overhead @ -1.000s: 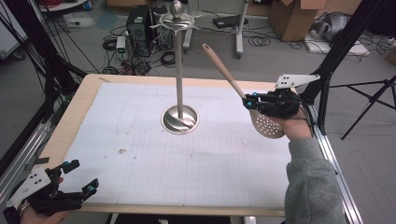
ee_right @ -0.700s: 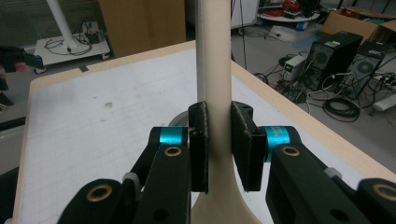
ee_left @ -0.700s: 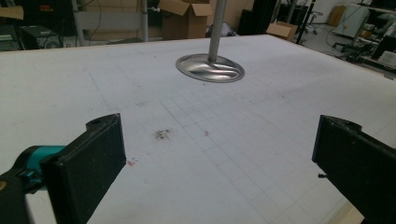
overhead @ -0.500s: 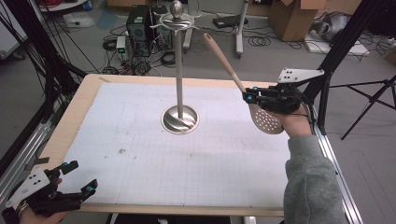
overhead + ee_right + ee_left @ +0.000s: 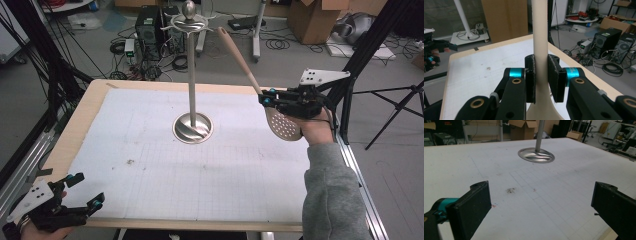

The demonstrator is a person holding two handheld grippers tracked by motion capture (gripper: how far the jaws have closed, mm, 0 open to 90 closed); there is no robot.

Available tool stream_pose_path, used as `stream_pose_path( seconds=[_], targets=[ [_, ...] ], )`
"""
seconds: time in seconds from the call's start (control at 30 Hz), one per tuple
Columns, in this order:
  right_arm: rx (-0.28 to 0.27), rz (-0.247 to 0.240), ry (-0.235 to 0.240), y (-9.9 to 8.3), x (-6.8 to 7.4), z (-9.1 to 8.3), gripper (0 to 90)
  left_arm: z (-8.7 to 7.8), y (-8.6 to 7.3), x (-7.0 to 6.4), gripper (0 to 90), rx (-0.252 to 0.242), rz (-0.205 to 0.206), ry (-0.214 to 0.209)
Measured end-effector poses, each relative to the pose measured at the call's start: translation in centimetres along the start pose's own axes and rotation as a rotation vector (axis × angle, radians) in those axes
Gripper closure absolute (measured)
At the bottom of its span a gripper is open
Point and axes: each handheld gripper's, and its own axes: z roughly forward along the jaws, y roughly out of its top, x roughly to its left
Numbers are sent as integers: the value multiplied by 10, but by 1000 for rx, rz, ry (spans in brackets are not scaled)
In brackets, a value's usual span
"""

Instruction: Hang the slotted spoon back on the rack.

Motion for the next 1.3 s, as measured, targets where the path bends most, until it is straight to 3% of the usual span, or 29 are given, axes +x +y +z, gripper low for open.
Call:
stream_pose_path(
  seconds=[1.3],
  targets=[
    [34,18,-10,4,2,24,778,-4,-1,1,29,4,-1,13]
  ],
)
